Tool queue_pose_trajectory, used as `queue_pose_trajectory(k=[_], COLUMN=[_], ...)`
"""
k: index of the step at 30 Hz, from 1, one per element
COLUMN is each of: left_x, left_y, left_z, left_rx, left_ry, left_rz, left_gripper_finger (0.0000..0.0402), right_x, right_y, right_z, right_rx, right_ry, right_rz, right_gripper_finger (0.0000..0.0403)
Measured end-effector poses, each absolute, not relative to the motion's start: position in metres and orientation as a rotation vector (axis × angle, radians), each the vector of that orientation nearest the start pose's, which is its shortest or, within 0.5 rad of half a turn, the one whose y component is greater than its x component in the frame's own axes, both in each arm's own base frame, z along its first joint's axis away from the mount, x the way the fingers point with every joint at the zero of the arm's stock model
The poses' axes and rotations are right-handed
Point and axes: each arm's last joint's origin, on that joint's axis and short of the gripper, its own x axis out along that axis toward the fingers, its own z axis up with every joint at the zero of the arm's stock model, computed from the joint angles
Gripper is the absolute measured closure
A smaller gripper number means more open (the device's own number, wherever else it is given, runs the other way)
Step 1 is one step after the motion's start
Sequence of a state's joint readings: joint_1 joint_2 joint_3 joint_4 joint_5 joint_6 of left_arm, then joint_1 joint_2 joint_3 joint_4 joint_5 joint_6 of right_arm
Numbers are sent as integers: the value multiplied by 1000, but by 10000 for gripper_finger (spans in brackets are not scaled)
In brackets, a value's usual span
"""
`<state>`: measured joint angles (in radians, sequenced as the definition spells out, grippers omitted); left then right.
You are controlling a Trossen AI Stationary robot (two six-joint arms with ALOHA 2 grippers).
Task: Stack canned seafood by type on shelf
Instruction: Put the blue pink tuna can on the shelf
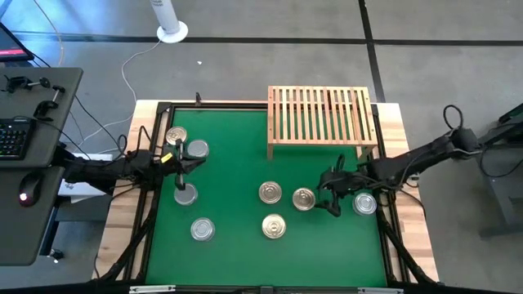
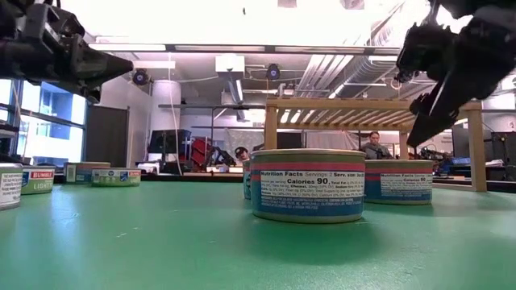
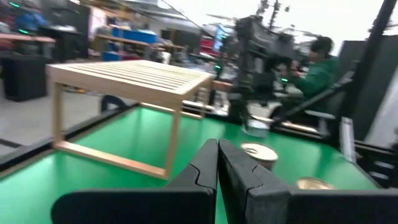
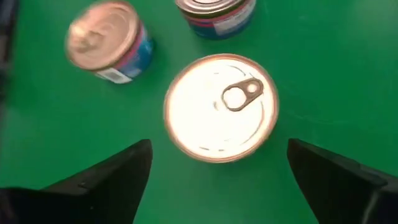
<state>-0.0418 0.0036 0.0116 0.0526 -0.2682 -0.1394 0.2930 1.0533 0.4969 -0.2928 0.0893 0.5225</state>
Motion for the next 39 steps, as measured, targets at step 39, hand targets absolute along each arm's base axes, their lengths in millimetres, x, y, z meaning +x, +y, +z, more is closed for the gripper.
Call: queue_pose_trajectory(k=[39], left_x=[96], left_y=[5], left_z=[172], left_rx=[-156], left_ry=[-80], left_rz=[282], left_gripper_finger=[401], right_x=[217], right_y=[94], right_z=[88], right_rx=[-24], right_ry=[511], right_rz=[48], right_gripper_finger=[32])
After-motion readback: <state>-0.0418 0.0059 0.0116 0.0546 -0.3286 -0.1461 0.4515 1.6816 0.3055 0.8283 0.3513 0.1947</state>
